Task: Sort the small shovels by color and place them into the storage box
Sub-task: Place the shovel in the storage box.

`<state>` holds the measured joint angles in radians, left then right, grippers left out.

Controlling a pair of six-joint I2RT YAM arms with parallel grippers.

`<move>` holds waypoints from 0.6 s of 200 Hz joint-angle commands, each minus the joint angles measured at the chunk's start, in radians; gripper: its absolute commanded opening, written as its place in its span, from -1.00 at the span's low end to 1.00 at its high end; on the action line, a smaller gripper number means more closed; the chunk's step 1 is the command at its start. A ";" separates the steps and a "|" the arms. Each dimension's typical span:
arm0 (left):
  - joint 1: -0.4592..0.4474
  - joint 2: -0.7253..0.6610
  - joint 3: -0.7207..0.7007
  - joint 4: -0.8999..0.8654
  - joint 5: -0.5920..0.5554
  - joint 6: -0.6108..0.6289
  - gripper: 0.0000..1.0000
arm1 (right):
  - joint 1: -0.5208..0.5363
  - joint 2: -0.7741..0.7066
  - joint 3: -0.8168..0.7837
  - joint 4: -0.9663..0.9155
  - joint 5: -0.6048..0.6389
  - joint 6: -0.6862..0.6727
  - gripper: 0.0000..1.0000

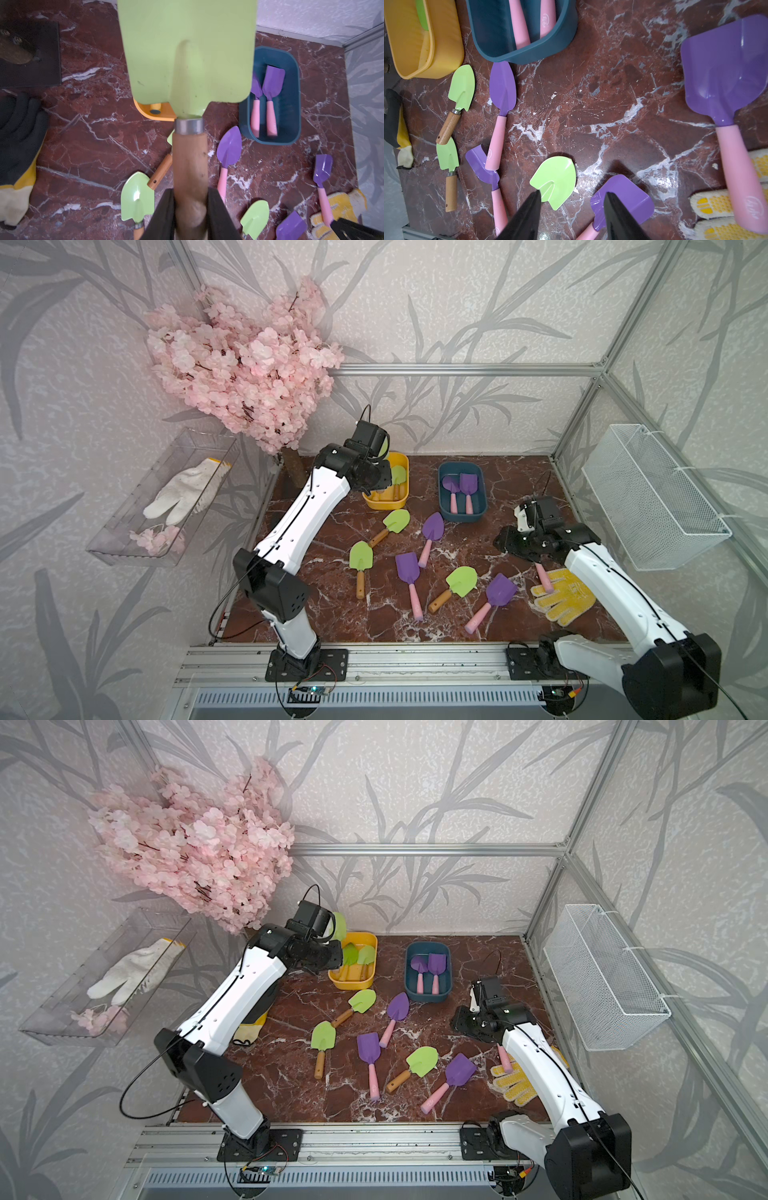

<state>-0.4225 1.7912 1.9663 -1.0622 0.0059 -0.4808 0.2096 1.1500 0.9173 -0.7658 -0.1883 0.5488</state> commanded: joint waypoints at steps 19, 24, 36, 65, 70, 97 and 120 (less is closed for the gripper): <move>0.066 0.251 0.252 -0.029 0.020 0.091 -0.87 | -0.001 0.017 -0.009 0.017 -0.012 -0.006 0.08; 0.072 0.286 0.295 -0.040 0.022 0.095 -0.87 | -0.001 0.023 -0.009 0.019 -0.012 -0.007 0.08; 0.080 0.373 0.403 -0.080 0.029 0.102 -0.86 | -0.001 0.037 -0.009 0.023 -0.014 -0.010 0.09; 0.086 0.548 0.618 -0.148 0.026 0.120 -0.87 | -0.001 0.073 -0.011 0.042 -0.014 -0.019 0.09; 0.087 0.565 0.630 -0.143 0.028 0.120 -0.87 | -0.001 0.080 -0.010 0.046 -0.015 -0.022 0.09; 0.093 0.623 0.630 -0.100 0.056 0.113 -0.87 | -0.002 0.121 -0.002 0.042 -0.014 -0.036 0.09; 0.094 0.658 0.626 -0.093 0.063 0.113 -0.86 | -0.001 0.144 -0.002 0.046 -0.024 -0.038 0.09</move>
<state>-0.3325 2.4203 2.5645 -1.1519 0.0509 -0.3843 0.2096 1.2743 0.9131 -0.7288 -0.1993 0.5262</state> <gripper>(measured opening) 0.248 0.545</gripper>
